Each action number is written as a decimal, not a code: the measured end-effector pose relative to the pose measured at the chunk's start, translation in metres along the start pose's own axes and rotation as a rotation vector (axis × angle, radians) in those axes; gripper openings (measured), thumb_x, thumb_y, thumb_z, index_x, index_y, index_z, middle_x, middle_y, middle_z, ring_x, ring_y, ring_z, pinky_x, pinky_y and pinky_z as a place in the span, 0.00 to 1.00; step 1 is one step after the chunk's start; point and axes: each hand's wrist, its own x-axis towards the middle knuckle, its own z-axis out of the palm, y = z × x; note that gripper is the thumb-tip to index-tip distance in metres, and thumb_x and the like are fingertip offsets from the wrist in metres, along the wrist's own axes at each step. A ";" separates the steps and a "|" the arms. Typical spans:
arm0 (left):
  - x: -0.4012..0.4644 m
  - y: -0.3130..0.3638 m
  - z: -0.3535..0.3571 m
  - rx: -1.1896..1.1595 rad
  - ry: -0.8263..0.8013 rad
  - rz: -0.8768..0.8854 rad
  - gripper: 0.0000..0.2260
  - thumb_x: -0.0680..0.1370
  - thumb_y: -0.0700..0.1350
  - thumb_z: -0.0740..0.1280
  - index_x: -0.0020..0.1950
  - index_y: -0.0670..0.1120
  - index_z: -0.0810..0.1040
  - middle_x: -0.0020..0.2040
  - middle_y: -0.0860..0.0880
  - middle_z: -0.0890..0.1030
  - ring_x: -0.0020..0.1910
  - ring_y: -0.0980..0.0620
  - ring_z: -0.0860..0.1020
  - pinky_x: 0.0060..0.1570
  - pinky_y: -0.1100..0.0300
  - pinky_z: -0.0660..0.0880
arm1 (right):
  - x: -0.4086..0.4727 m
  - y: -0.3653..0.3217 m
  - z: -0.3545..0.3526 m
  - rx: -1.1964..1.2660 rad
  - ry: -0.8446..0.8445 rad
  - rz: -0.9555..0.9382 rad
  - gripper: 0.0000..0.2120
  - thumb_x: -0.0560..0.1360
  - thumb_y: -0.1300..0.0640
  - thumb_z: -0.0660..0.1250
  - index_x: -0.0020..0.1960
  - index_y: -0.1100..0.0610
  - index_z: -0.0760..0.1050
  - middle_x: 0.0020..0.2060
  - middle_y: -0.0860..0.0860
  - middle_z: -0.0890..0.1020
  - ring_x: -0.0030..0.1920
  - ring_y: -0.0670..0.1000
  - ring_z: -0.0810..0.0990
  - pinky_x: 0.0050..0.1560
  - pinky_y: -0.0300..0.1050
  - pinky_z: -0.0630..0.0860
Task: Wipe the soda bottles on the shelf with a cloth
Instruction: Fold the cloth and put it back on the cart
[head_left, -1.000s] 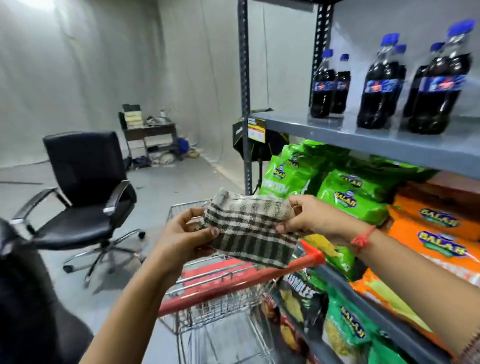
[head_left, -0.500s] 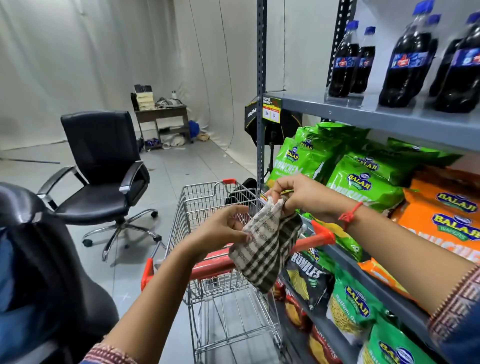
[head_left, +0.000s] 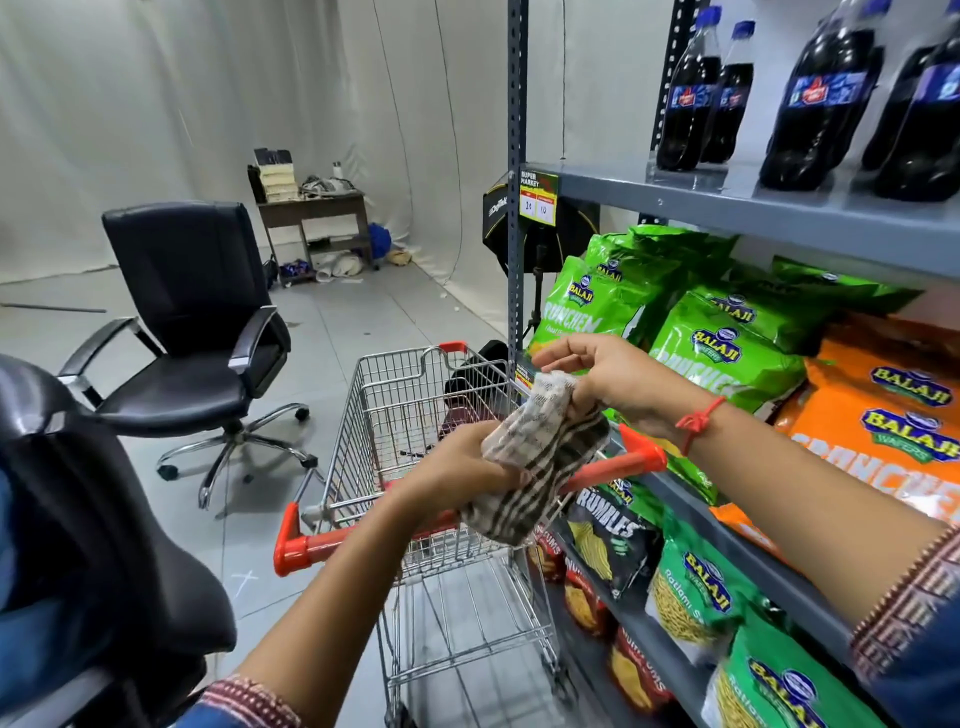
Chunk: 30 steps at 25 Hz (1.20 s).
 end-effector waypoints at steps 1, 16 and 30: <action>-0.001 0.001 -0.007 0.048 -0.028 -0.022 0.11 0.70 0.38 0.67 0.52 0.44 0.74 0.45 0.46 0.81 0.40 0.54 0.82 0.37 0.62 0.80 | 0.000 0.002 -0.005 -0.054 -0.025 0.037 0.26 0.62 0.85 0.57 0.53 0.65 0.75 0.41 0.56 0.77 0.44 0.54 0.74 0.32 0.40 0.72; 0.072 -0.054 -0.022 0.374 0.098 -0.220 0.18 0.72 0.35 0.63 0.61 0.41 0.71 0.53 0.42 0.78 0.46 0.48 0.77 0.51 0.53 0.77 | 0.050 0.113 0.034 -0.520 0.221 0.193 0.13 0.72 0.68 0.64 0.48 0.58 0.62 0.32 0.51 0.69 0.35 0.54 0.70 0.35 0.45 0.65; 0.048 -0.071 0.011 1.027 0.047 -0.204 0.16 0.69 0.50 0.68 0.53 0.45 0.72 0.52 0.45 0.79 0.49 0.44 0.77 0.43 0.54 0.74 | 0.036 0.122 0.023 -1.114 -0.225 0.013 0.19 0.66 0.41 0.71 0.54 0.45 0.75 0.51 0.54 0.79 0.57 0.57 0.71 0.59 0.55 0.67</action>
